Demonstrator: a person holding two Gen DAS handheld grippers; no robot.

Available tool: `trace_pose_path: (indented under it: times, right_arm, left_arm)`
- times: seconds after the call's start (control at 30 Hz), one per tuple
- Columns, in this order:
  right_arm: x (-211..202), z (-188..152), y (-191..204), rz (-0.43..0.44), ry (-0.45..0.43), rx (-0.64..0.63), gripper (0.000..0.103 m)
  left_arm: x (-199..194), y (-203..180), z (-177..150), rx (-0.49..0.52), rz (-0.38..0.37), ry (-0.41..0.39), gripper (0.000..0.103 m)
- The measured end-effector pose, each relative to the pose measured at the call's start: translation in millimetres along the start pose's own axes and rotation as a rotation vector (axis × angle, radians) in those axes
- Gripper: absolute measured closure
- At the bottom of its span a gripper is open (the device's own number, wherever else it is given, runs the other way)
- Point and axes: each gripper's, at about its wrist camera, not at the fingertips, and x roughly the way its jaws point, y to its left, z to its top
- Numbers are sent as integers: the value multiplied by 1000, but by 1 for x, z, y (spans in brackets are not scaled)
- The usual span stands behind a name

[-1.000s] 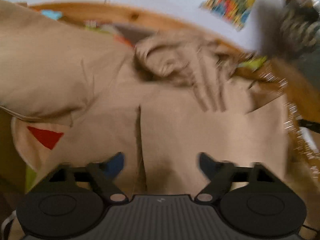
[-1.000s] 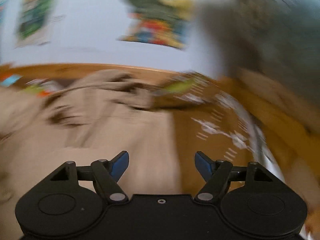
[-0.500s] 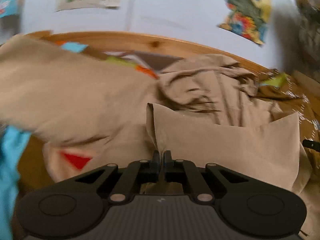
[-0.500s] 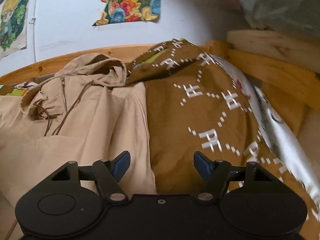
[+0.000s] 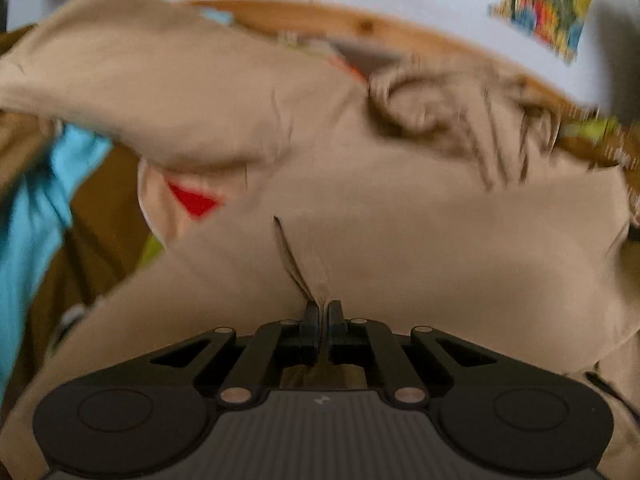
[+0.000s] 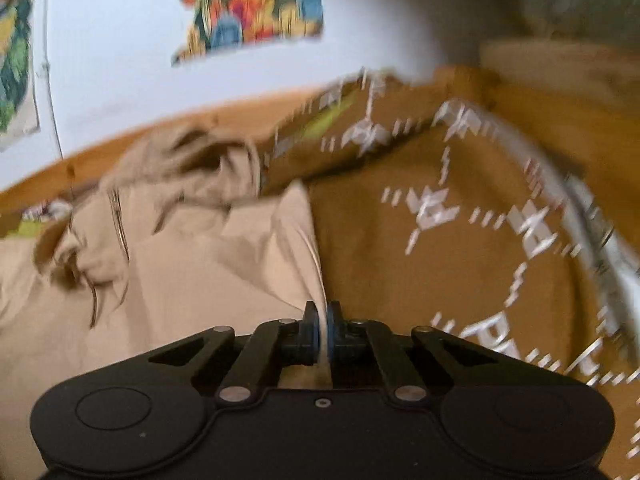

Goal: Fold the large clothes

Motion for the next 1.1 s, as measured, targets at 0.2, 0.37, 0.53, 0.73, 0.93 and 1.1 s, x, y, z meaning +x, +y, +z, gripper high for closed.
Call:
trace_pose_path:
  times: [0.2, 0.37, 0.53, 0.73, 0.93, 1.1]
  right_arm:
    - [20, -12, -2, -70, 83, -26, 97]
    - [2, 4, 30, -68, -50, -146, 59]
    - [27, -5, 82, -81, 6, -407, 57]
    - [43, -17, 92, -176, 39, -415, 56]
    - [-21, 0, 97, -36, -36, -299, 28]
    - [-79, -1, 111, 38, -17, -257, 11]
  left_arm:
    - [-23, 9, -4, -16, -4, -7, 100]
    - [-29, 16, -14, -10, 1, 30, 100]
    - [-32, 26, -6, -89, -68, 65, 97]
    - [-59, 49, 19, -49, -101, 9, 64]
    - [-96, 106, 68, 0, 84, -211, 32]
    - [-111, 177, 103, -131, 217, -293, 30]
